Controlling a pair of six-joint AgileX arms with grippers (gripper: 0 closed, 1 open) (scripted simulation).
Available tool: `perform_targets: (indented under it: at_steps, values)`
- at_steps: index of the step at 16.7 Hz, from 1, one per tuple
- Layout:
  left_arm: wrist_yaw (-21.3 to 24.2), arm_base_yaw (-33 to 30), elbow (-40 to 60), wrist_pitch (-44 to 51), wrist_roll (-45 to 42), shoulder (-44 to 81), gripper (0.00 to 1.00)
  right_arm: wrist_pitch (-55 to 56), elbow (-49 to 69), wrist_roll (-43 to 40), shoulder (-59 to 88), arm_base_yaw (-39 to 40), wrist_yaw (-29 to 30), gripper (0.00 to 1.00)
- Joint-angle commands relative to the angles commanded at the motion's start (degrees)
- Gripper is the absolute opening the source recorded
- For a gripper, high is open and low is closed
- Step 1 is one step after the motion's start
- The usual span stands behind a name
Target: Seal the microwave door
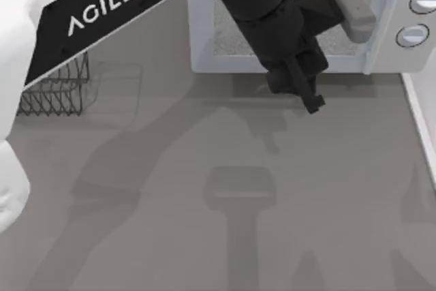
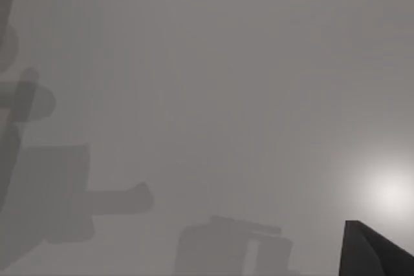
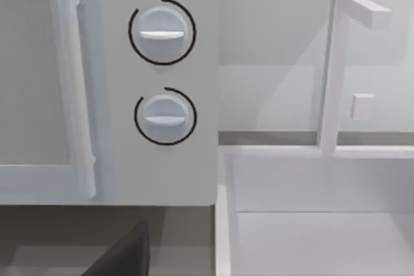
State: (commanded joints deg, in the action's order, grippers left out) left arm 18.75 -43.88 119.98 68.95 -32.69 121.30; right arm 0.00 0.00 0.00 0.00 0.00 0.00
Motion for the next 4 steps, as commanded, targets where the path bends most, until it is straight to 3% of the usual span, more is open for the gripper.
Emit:
perform_targets:
  at_steps: [4]
  values:
    - [-0.6, 0.3, 3.2, -1.5, -0.3, -0.3, 0.00, 0.0, 0.0, 0.0, 0.0, 0.0, 0.0, 1.00]
